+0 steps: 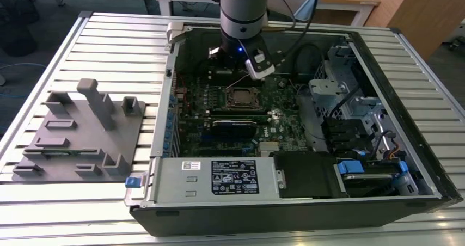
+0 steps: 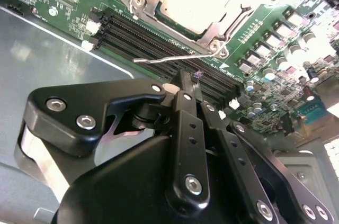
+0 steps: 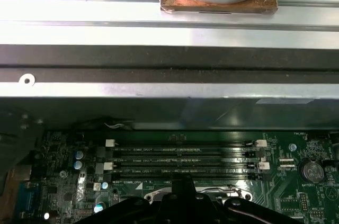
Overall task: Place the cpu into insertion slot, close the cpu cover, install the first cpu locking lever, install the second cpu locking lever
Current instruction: 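Install the first cpu locking lever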
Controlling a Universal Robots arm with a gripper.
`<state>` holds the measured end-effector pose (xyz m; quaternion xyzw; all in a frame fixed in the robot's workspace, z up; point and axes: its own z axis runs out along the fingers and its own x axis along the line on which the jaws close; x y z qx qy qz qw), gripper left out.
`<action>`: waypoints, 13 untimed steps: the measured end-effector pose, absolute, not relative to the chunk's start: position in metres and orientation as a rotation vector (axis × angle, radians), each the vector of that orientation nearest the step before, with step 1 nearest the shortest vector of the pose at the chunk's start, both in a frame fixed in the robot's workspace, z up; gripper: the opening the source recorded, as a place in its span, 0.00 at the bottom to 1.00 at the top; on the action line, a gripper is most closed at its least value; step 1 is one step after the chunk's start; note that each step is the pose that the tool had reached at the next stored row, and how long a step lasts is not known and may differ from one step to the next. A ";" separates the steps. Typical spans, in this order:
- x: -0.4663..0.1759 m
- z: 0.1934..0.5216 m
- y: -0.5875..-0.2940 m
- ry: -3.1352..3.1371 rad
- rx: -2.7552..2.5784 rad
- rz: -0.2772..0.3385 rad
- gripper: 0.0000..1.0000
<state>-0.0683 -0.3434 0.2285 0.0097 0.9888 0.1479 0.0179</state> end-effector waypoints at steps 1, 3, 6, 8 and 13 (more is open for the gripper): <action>-0.068 0.228 -0.343 3.071 0.034 0.459 0.10; -0.068 0.228 -0.342 3.070 0.045 0.458 0.10; -0.068 0.227 -0.341 3.069 0.061 0.454 0.10; -0.068 0.227 -0.341 3.068 0.069 0.450 0.10; -0.068 0.227 -0.341 3.070 0.074 0.435 0.10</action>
